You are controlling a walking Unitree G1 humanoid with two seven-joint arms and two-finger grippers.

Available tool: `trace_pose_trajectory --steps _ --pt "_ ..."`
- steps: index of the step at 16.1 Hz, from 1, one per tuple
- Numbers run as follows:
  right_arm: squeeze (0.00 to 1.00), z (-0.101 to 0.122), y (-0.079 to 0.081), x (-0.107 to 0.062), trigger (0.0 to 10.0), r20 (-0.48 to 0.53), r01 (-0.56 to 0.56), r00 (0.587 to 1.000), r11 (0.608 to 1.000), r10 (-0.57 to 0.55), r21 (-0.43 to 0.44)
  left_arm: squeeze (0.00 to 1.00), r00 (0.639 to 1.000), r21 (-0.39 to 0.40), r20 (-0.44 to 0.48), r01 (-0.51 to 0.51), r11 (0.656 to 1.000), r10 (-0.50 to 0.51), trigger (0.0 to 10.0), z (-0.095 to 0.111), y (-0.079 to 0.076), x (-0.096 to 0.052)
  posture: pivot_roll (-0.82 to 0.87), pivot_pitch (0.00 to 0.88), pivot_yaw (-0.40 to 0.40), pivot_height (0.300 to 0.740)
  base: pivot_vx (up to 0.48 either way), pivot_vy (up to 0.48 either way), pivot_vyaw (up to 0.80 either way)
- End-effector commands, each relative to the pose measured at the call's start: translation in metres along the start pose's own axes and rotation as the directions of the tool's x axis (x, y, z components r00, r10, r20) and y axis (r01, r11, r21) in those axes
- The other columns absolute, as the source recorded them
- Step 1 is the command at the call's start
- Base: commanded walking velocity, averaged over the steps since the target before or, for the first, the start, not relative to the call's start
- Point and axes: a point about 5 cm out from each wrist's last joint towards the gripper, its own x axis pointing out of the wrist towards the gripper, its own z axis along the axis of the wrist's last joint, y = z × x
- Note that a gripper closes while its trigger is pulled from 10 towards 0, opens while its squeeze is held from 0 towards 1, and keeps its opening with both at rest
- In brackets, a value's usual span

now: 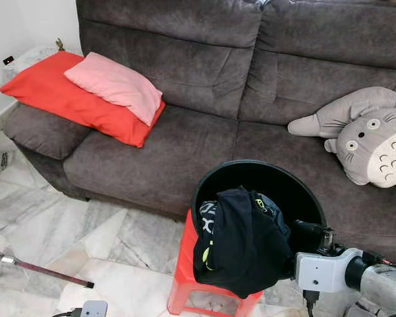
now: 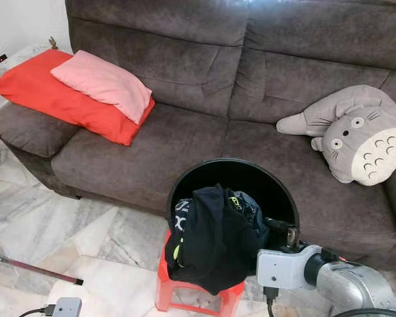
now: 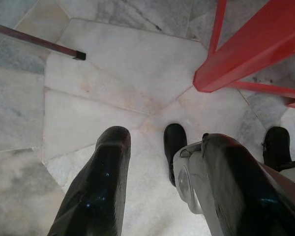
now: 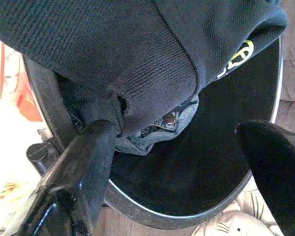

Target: Hang hanger

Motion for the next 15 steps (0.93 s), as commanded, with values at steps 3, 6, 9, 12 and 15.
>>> trace_pose_trajectory --steps 3,6,9,12,15 --pt "0.0 -0.001 0.001 0.005 10.0 0.006 0.025 1.0 1.0 -0.025 -0.013 0.0 0.999 0.017 -0.045 0.004 1.0 -0.003 10.0 -0.011 0.001 -0.003 -0.07 0.174 -0.023 0.74 0.0 0.0 0.0" --pt "0.0 0.002 -0.006 0.008 10.0 0.037 0.085 0.996 0.995 -0.084 -0.054 0.0 0.999 0.018 -0.043 0.003 1.0 -0.003 10.0 -0.011 0.001 -0.003 -0.07 0.177 -0.022 0.74 0.0 0.0 0.0" --pt "0.0 0.011 -0.019 0.009 10.0 0.114 0.18 0.979 0.981 -0.171 -0.076 0.0 0.999 0.019 -0.041 0.003 1.0 -0.003 10.0 -0.01 0.001 -0.003 -0.07 0.177 -0.022 0.74 0.0 0.0 0.0" --pt "0.0 0.026 -0.016 0.011 10.0 0.224 0.161 0.964 0.985 -0.142 -0.066 0.0 0.999 0.02 -0.039 0.004 1.0 -0.003 10.0 -0.01 0.0 -0.003 -0.07 0.179 -0.02 0.74 0.0 0.0 0.0" --pt "0.0 0.026 -0.001 0.015 10.0 0.233 0.078 0.971 0.989 -0.046 -0.129 0.0 0.999 0.02 -0.039 0.003 1.0 -0.002 10.0 -0.01 0.0 -0.003 -0.07 0.179 -0.022 0.74 0.0 0.0 0.0"
